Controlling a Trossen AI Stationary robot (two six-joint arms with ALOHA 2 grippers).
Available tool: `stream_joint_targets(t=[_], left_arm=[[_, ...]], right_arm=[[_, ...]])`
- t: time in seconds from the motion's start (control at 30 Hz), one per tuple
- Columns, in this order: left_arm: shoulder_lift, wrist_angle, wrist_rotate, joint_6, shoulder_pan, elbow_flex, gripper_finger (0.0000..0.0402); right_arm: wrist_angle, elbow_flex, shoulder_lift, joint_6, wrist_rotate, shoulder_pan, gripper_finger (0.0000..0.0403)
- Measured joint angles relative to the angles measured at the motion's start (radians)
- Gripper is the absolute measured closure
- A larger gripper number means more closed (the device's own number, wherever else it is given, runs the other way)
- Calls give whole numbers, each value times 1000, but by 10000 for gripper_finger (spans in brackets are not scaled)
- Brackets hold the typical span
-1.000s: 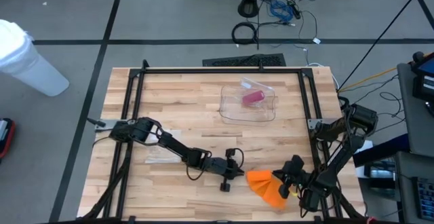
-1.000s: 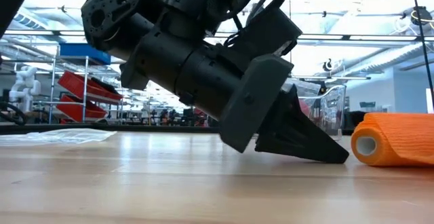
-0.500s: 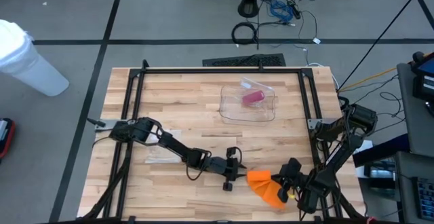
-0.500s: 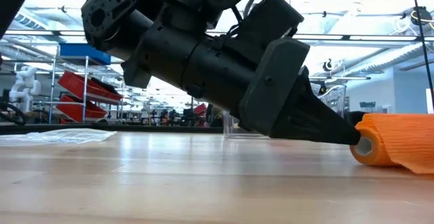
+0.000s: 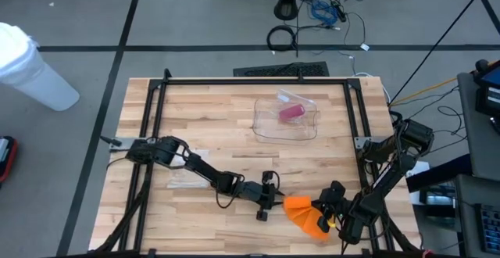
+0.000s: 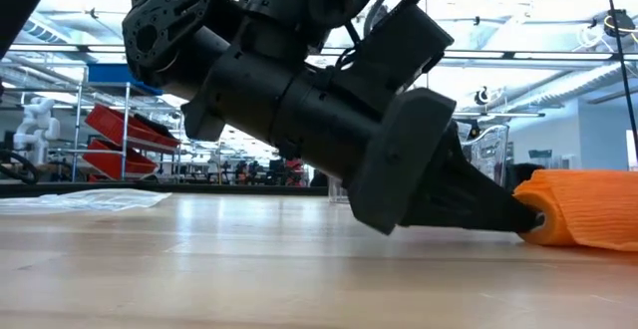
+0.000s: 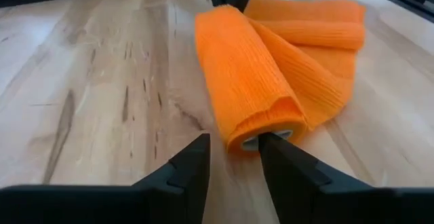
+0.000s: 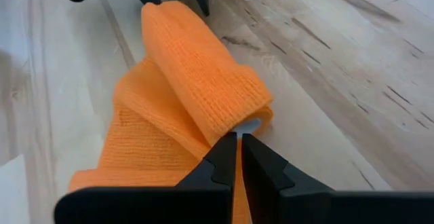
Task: Roll bandage
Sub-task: Roll the orange bandage
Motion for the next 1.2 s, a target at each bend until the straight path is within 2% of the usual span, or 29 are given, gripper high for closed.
stream_joint_targets(t=[0.6, 1.2], left_arm=[[3, -53, 31, 119, 1, 23, 263], [4, -30, 33, 154, 1, 20, 263]], right_arm=[[27, 0, 33, -2, -20, -8, 390], [27, 0, 33, -2, -22, -14, 390]])
